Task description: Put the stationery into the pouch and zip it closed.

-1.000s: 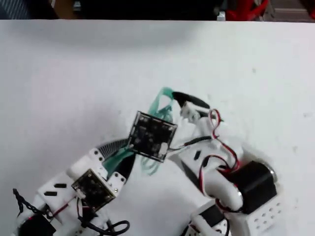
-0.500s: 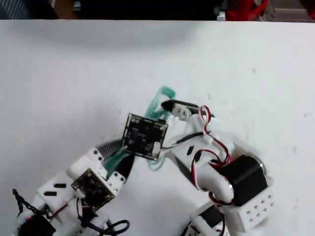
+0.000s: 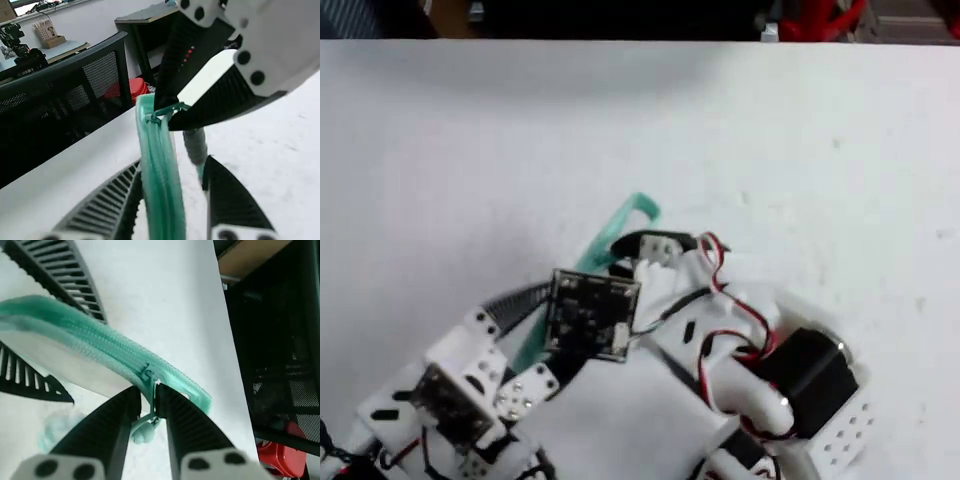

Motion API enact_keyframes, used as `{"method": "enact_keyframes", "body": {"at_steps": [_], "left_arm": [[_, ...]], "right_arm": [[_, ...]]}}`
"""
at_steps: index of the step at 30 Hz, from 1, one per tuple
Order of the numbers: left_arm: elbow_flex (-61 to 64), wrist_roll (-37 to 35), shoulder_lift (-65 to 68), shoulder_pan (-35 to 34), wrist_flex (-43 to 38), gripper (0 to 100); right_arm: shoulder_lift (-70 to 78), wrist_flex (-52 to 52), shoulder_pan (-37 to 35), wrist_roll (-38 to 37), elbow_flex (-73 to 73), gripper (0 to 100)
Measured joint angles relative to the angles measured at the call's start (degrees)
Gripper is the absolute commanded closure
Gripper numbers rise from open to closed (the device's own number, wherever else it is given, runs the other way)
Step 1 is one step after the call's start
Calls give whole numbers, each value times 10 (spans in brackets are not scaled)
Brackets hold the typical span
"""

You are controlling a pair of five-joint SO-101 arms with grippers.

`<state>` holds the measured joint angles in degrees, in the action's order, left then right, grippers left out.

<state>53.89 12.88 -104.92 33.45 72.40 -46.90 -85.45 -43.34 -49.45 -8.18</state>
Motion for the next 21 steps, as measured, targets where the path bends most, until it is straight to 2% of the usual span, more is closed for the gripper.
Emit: {"method": "enact_keyframes", "body": {"at_steps": [3,7,21], "left_arm": [[-4,-2,0,0,-8,832],[-17,-4,0,0,-11,988],[-28,22,0,23,0,967]], "right_arm": [[-4,-18,-17,0,3,981],[-4,-27,-23,0,5,981],[-4,-26,-30,1,5,981]]}}
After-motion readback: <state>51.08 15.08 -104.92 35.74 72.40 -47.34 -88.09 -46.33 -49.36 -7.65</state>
